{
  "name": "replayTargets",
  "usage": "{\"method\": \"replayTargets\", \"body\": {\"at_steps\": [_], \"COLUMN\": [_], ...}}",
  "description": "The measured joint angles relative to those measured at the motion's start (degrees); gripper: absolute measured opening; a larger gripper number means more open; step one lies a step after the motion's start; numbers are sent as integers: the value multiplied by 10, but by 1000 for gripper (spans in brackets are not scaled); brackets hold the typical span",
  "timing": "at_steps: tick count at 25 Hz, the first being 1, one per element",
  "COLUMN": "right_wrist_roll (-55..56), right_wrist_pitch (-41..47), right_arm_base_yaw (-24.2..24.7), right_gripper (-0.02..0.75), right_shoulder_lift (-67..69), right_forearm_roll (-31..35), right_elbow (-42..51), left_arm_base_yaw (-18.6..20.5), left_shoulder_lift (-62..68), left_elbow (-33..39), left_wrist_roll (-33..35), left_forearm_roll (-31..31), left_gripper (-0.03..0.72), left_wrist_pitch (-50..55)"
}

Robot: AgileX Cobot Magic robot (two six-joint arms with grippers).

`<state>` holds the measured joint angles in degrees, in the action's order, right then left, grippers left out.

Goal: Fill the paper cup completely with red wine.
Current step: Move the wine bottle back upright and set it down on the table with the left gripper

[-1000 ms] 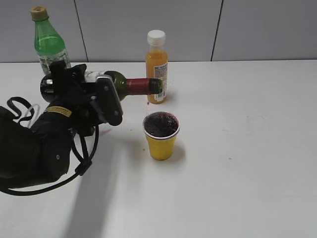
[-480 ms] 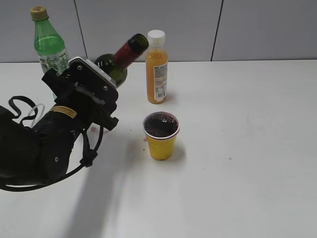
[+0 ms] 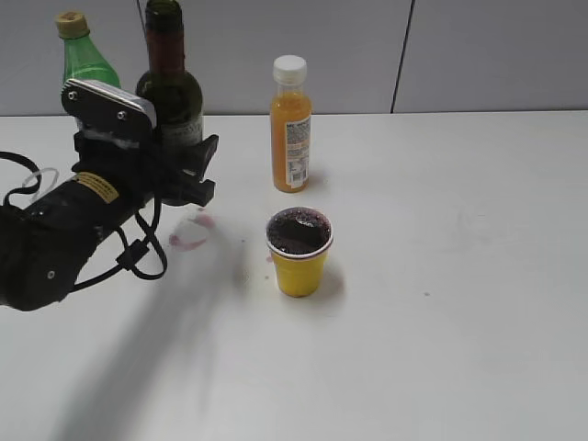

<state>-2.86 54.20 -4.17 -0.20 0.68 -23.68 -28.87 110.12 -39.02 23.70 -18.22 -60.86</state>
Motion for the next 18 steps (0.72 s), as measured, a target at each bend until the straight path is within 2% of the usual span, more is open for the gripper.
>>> {"method": "replayTargets", "body": {"at_steps": [5, 7, 9, 18], "right_wrist_roll": [0, 0, -1, -1], "right_wrist_pitch": [0, 0, 0, 0], "right_arm_base_yaw": [0, 0, 0, 0], "right_gripper": [585, 585, 585, 585], "right_shoulder_lift": [0, 0, 0, 0], "right_forearm_roll": [0, 0, 0, 0], "right_elbow": [0, 0, 0, 0], "left_arm_base_yaw": [66, 85, 94, 95], "left_shoulder_lift": [3, 12, 21, 73], "left_elbow": [-2, -8, -18, -86], "left_wrist_roll": [-153, -190, -205, -233], "left_forearm_roll": [172, 214, 238, 274], "left_gripper": [552, 552, 552, 552], "left_wrist_pitch": [0, 0, 3, 34]}}
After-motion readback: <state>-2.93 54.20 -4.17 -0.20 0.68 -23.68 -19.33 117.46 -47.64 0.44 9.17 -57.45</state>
